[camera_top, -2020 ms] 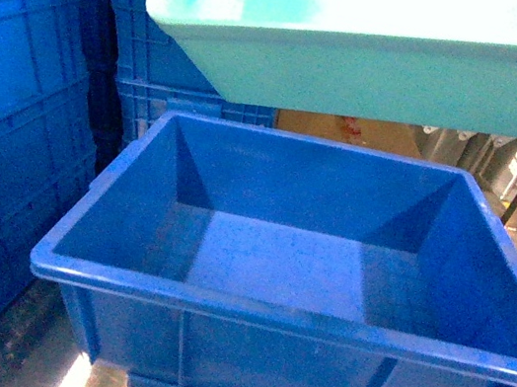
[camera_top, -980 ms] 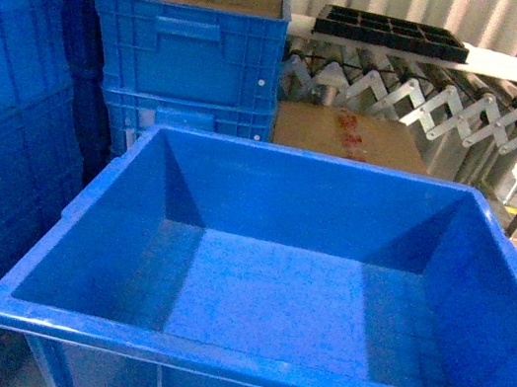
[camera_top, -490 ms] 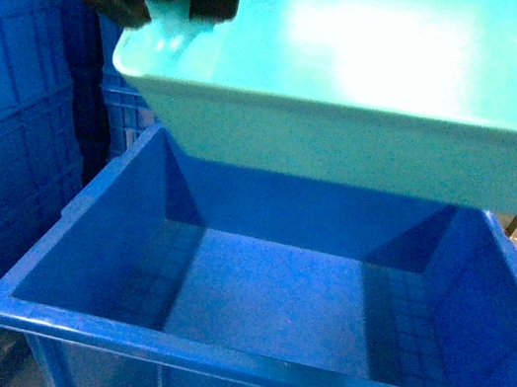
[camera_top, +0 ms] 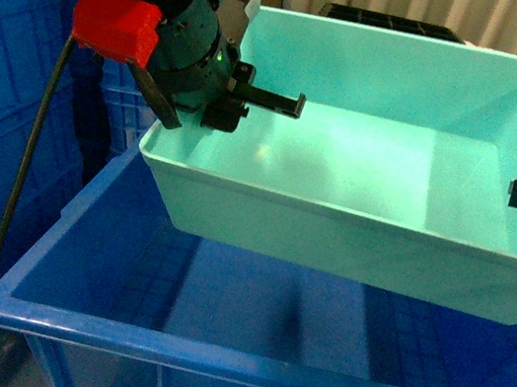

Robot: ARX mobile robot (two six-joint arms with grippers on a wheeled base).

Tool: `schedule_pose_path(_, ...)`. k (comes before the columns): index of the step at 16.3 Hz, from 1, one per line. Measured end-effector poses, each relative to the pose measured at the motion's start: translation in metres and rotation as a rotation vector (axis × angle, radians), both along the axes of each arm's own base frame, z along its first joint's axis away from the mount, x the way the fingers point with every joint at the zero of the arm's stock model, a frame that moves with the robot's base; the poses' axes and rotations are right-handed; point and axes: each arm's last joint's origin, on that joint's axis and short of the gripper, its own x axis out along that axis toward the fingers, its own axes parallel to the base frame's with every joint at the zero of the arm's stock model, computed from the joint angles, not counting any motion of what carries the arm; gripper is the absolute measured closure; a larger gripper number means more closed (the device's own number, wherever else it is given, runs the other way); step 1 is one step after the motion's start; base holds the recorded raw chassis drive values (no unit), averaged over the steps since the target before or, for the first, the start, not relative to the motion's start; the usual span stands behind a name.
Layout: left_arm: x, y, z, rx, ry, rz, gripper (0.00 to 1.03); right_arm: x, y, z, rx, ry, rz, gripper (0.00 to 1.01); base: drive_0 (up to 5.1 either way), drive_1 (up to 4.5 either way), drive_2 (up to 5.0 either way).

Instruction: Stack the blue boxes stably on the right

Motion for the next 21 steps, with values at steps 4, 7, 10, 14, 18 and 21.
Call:
schedule_pose_path(4, 0.013, -0.004, -0.03, 0.051, 0.13, 0.017, 0.95, 0.009, -0.002, -0.027, 0.004, 0.108, 0.009, 0.94, 0.0, 0.0, 0.0)
schedule_pose_path(7, 0.011, -0.004, -0.039, 0.063, 0.177, 0.043, 0.95, 0.012, -0.003, -0.033, 0.0, 0.147, 0.027, 0.94, 0.0, 0.0, 0.0)
schedule_pose_path(10, 0.01, -0.003, -0.042, 0.053, 0.206, 0.065, 0.95, 0.013, -0.002, -0.037, -0.012, 0.166, 0.039, 0.94, 0.0, 0.0, 0.0)
schedule_pose_path(14, 0.004, 0.006, -0.06, 0.045, 0.251, 0.09, 0.95, 0.011, 0.01, -0.046, -0.034, 0.191, 0.065, 0.94, 0.0, 0.0, 0.0)
schedule_pose_path(18, 0.003, 0.012, -0.066, 0.035, 0.26, 0.101, 0.95, 0.011, 0.015, -0.046, -0.042, 0.188, 0.072, 0.94, 0.0, 0.0, 0.0)
schedule_pose_path(21, 0.001, 0.013, -0.07, 0.021, 0.266, 0.094, 0.95, 0.008, 0.016, -0.051, -0.055, 0.201, 0.07, 0.94, 0.0, 0.0, 0.0)
